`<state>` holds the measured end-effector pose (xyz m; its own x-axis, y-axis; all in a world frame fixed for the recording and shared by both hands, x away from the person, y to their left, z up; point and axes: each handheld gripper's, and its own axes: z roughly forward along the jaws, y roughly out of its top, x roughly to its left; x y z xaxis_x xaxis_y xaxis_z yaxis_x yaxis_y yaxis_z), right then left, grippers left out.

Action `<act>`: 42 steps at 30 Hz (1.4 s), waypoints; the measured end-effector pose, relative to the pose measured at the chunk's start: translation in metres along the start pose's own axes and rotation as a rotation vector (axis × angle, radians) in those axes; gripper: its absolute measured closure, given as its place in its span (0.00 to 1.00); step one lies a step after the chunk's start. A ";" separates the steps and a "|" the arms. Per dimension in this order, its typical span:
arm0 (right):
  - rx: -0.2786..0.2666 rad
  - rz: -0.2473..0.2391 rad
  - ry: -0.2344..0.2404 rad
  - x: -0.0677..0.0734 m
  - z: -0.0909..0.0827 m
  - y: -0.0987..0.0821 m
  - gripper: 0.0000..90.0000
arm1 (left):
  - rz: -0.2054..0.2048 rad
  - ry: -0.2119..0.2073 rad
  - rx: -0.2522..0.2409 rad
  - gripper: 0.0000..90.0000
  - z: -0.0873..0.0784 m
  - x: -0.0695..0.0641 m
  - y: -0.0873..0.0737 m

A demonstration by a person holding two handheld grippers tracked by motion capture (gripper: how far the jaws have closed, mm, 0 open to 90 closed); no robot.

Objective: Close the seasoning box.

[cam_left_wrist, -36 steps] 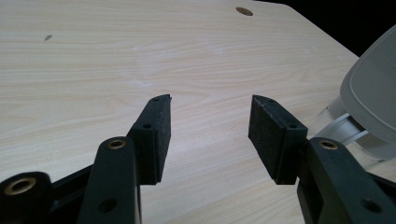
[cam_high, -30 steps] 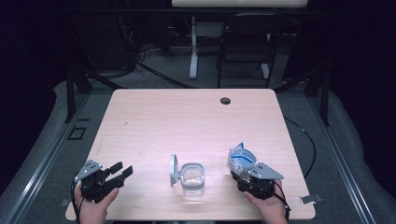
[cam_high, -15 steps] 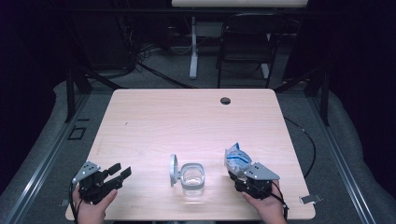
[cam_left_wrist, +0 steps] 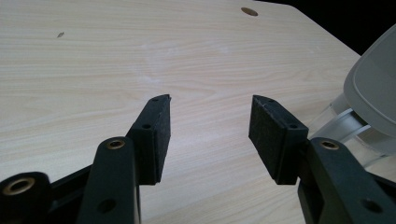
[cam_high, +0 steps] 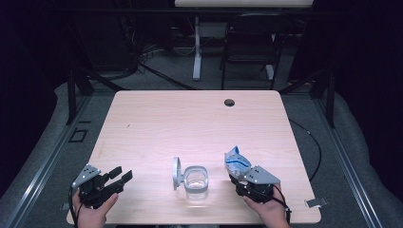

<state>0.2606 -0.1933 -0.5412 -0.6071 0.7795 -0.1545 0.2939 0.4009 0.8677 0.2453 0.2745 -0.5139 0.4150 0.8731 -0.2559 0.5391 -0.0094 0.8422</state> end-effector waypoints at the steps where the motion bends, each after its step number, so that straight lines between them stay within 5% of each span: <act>1: 0.000 0.000 0.000 0.000 0.000 0.000 0.49 | 0.000 0.000 0.000 0.55 0.000 0.000 0.000; 31: 0.022 -0.090 -0.007 0.013 0.002 0.007 0.49 | 0.007 0.007 0.011 0.54 0.002 0.000 -0.001; 42: 0.076 -0.183 -0.006 0.015 0.003 0.010 0.49 | -0.001 0.010 0.006 0.54 0.000 0.002 0.000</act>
<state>0.2572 -0.1762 -0.5361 -0.6514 0.6927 -0.3096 0.2338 0.5714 0.7867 0.2461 0.2764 -0.5148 0.4068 0.8782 -0.2516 0.5437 -0.0114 0.8392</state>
